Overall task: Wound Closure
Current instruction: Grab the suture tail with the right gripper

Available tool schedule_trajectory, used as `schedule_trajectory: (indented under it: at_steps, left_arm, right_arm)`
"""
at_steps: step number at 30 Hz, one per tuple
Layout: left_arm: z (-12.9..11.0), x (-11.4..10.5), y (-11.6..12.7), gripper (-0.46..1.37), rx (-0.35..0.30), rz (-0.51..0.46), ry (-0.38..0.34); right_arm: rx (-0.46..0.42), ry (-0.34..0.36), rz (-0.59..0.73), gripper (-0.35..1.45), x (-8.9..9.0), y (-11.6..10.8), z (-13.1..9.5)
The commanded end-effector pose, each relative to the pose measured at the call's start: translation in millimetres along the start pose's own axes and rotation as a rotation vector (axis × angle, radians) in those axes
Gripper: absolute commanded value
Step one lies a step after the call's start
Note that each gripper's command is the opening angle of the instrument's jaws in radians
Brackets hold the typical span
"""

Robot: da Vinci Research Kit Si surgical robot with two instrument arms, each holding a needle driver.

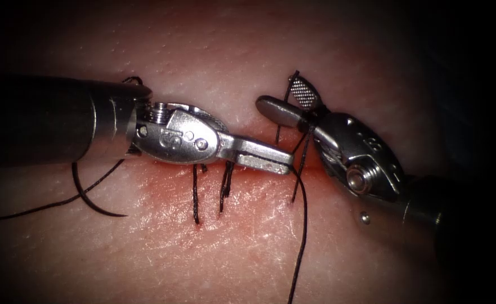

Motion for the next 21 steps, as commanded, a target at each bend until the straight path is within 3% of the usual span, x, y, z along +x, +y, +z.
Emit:
schedule_trajectory:
  at_steps: [1,7,8,9,12,21]
  left_arm:
    - [-0.1,-0.1,-0.1,-0.35,-0.009,0.0,0.001]
    - [-0.2,-0.4,-0.3,-0.35,-0.009,-0.006,0.001]
    - [-0.2,-0.4,-0.3,-0.35,-0.009,-0.006,0.001]
    - [-0.3,-0.5,-0.3,-0.35,-0.009,-0.006,0.001]
    - [-0.3,-0.5,-0.3,-0.35,-0.009,-0.005,0.001]
    - [-0.3,-0.6,-0.2,-0.35,-0.009,-0.004,0.0]
  right_arm:
    - [0.005,-0.001,0.001,1.18,0.0,-0.1,0.1]
    - [0.016,-0.003,0.001,1.04,-0.1,-0.5,0.5]
    - [0.027,-0.006,0.002,0.9,-0.1,-0.6,0.5]
    - [0.036,-0.008,0.002,0.63,-0.1,-0.7,0.5]
    - [0.076,-0.019,0.002,-0.35,-0.2,-0.9,0.4]
    - [0.095,-0.021,-0.008,-0.35,-0.3,-1.9,-0.4]
